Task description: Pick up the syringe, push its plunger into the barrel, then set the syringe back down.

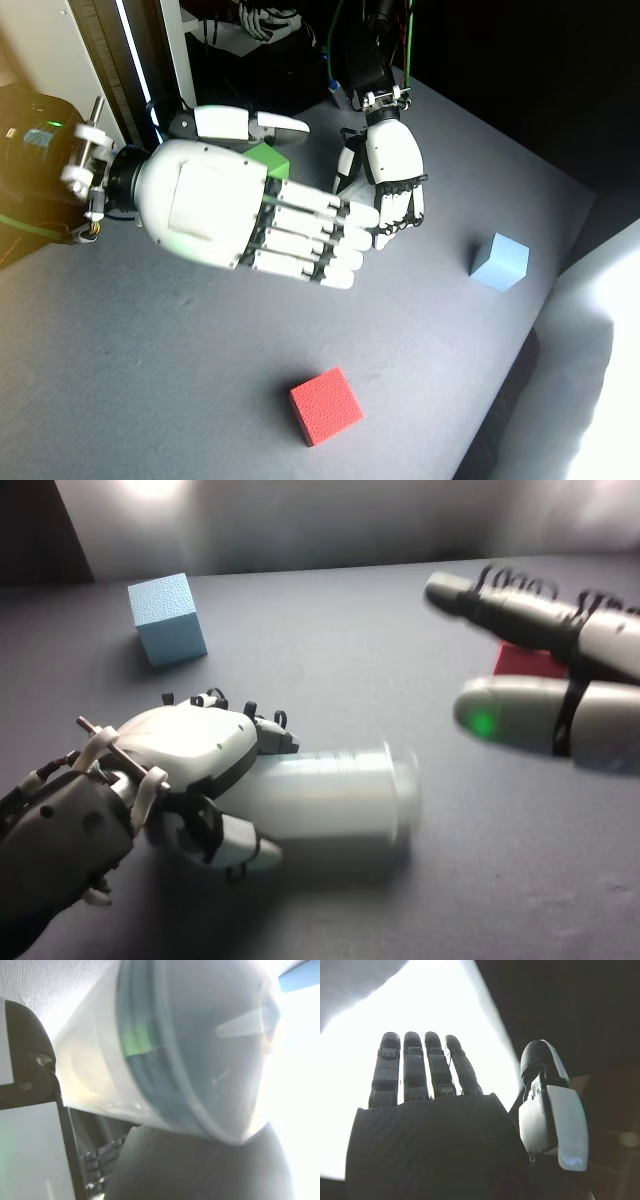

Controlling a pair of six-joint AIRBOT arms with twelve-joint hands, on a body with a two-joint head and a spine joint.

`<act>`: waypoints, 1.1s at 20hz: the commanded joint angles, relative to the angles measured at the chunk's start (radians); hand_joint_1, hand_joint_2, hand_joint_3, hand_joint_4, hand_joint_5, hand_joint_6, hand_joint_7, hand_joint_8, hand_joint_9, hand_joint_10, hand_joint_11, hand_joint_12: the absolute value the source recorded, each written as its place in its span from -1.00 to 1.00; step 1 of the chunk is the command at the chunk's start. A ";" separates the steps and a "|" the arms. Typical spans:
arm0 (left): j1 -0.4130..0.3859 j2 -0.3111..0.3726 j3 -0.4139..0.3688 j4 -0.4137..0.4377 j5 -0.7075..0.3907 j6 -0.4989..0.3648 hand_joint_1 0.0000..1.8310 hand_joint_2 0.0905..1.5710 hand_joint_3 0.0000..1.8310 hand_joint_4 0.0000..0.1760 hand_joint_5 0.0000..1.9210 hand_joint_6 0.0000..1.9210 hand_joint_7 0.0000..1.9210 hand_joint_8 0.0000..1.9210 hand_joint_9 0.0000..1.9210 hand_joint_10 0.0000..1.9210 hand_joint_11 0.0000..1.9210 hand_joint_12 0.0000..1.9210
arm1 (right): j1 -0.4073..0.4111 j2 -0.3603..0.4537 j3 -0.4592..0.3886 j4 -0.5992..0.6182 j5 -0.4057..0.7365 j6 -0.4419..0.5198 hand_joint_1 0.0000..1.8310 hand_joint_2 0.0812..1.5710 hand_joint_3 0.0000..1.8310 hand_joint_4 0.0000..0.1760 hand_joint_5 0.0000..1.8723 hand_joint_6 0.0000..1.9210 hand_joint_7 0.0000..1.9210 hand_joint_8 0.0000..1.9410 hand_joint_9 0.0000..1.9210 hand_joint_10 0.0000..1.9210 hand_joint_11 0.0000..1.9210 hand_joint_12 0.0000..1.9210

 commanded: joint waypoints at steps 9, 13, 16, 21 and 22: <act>-0.090 0.057 -0.037 0.043 -0.078 0.069 -0.15 0.46 -1.00 -1.00 -0.59 -1.00 -0.44 -1.00 -0.46 -0.96 -0.95 0.17 | 0.031 0.011 -0.017 0.099 0.132 0.102 -1.00 0.51 -1.00 -1.00 -1.00 -1.00 -1.00 -1.00 -1.00 -1.00 -1.00 -1.00; -0.190 0.106 -0.011 0.256 0.084 -0.017 -0.18 0.47 -1.00 -1.00 -0.61 -1.00 -0.46 -1.00 -0.48 -0.98 -1.00 0.22 | 0.018 0.027 -0.001 -0.090 0.072 -0.003 -1.00 0.51 -1.00 -1.00 -1.00 -1.00 -1.00 -1.00 -1.00 -1.00 -1.00 -1.00; -0.197 0.137 0.032 0.697 0.131 -0.384 -0.25 0.43 -1.00 -1.00 -0.61 -1.00 -0.45 -1.00 -0.46 -0.98 -0.97 0.17 | 0.014 0.029 0.093 -0.523 0.148 -0.086 -1.00 0.51 -1.00 -1.00 -1.00 -1.00 -1.00 -1.00 -1.00 -1.00 -1.00 -1.00; -0.199 0.179 0.146 1.584 -0.068 -1.105 -0.43 0.45 -1.00 -1.00 -0.73 -1.00 -0.59 -1.00 -0.56 -1.00 -1.00 0.09 | 0.075 -0.007 0.239 -0.901 0.454 0.000 -1.00 0.51 -1.00 -1.00 -1.00 -1.00 -1.00 -1.00 -1.00 -1.00 -1.00 -1.00; -0.204 0.189 0.171 1.721 -0.122 -1.222 -0.46 0.44 -1.00 -1.00 -0.76 -1.00 -0.63 -1.00 -0.59 -1.00 -1.00 0.02 | 0.084 -0.022 0.258 -0.930 0.474 0.014 -1.00 0.51 -1.00 -1.00 -1.00 -1.00 -1.00 -1.00 -1.00 -1.00 -1.00 -1.00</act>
